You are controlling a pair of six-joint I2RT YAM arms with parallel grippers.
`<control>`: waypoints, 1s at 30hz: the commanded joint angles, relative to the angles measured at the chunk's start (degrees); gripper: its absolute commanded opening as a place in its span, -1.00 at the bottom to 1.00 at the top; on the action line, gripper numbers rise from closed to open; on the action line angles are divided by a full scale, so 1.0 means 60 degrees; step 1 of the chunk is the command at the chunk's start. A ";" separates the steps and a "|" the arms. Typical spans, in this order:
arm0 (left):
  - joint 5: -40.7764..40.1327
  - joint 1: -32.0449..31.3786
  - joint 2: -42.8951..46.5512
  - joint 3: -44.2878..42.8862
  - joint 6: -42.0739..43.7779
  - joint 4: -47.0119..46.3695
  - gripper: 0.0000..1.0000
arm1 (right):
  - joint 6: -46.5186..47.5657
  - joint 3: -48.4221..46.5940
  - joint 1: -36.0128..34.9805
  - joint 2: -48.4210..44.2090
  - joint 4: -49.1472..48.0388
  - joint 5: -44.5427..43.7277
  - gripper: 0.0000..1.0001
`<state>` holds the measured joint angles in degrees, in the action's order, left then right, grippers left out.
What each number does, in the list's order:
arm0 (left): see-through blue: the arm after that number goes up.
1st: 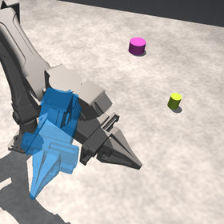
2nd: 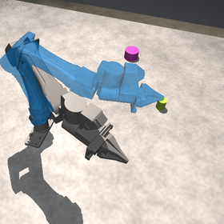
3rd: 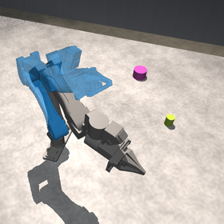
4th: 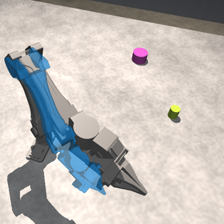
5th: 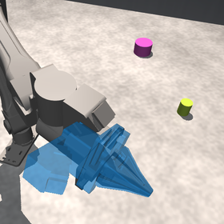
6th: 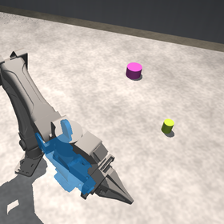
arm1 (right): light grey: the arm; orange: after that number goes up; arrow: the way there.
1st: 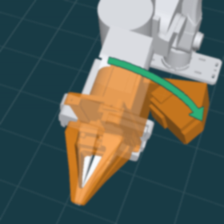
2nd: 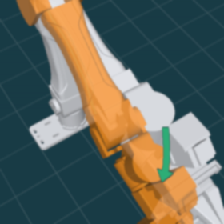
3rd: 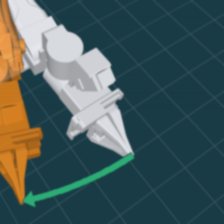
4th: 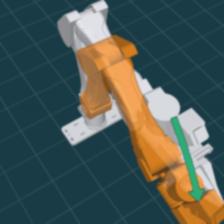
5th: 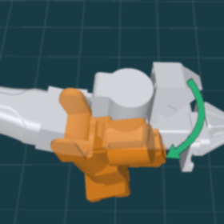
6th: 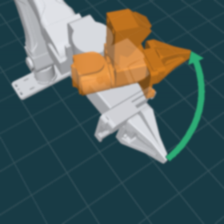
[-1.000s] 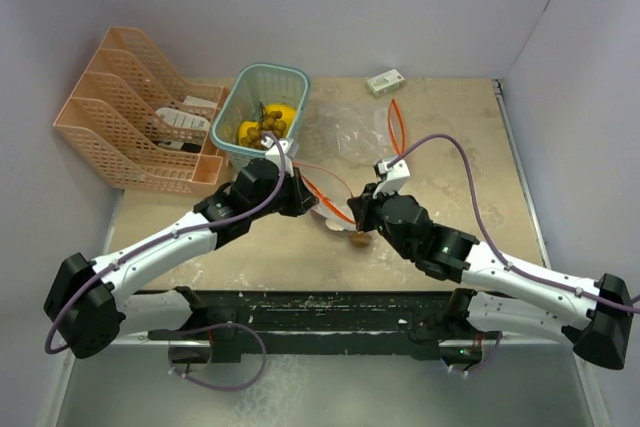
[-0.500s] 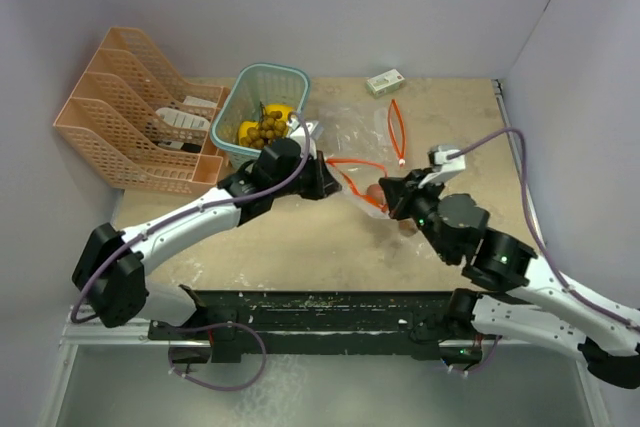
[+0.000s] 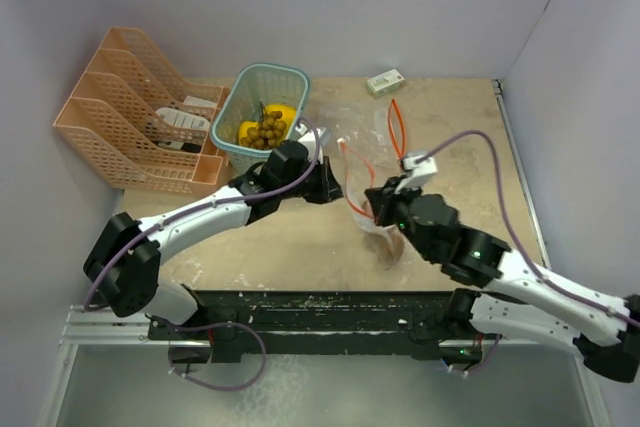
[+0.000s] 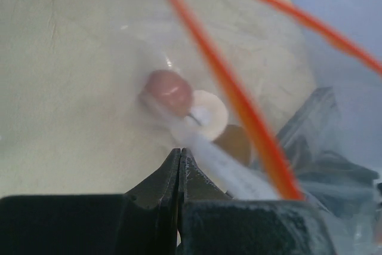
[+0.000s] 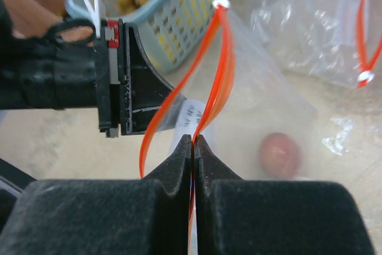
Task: Open the zip-top bag and remove the fake food
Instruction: Adjust the zipper food storage bag at the center of the board.
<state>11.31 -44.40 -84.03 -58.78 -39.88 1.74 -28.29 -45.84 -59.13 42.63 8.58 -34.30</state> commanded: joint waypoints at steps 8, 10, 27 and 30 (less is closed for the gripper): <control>-0.0710 -0.0041 0.0677 0.1043 0.0153 0.0770 -1.00 | -0.0047 0.0564 -0.0003 0.1573 -0.1688 0.1559 0.05; -0.0713 -0.0037 0.0689 0.1212 0.0147 0.0823 -1.00 | -0.0081 0.0650 -0.0003 0.1071 -0.1444 0.1459 0.19; -0.0663 -0.0039 0.2230 0.2684 0.0011 0.1145 -0.98 | -0.0535 0.1306 0.0004 -0.0295 -0.0041 -0.0010 0.31; -0.0547 -0.0042 0.2969 0.2064 0.0185 0.1308 -0.79 | -0.0587 0.1308 0.0012 -0.0026 -0.0040 -0.0050 0.30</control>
<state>7.07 -44.40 -73.19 -41.36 -39.81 10.79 -30.89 -37.67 -59.13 41.21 9.41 -32.47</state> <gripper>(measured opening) 0.063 0.655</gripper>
